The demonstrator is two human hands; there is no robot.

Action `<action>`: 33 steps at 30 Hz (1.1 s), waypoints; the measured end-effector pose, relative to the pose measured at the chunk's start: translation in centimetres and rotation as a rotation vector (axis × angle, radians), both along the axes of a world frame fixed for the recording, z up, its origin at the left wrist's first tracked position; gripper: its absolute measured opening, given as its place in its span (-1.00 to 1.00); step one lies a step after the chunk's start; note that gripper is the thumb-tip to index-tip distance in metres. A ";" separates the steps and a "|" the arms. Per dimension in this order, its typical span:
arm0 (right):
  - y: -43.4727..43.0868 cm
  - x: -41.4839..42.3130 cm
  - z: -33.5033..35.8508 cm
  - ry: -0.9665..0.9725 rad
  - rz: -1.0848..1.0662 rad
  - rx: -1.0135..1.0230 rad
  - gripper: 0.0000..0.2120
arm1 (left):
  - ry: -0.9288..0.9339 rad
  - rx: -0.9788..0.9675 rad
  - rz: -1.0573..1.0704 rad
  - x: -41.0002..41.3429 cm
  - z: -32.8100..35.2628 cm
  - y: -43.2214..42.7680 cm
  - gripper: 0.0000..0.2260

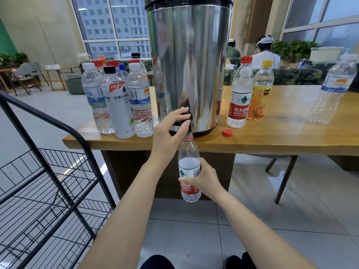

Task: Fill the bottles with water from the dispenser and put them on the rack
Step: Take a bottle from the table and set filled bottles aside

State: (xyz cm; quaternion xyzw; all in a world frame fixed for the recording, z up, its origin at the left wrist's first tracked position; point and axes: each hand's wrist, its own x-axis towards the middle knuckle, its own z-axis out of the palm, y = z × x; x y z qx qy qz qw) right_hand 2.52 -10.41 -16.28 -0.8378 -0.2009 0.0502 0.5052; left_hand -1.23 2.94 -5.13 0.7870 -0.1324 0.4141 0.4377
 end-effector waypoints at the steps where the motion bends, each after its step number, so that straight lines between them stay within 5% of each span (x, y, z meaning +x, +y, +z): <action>1: 0.0 0.0 0.0 -0.001 0.001 -0.001 -0.25 | 0.000 -0.001 -0.001 0.0 0.0 0.0 -0.66; 33: -0.1 -0.2 0.3 0.001 0.003 0.014 -0.28 | 0.026 0.021 0.015 -0.3 0.2 -0.1 -0.79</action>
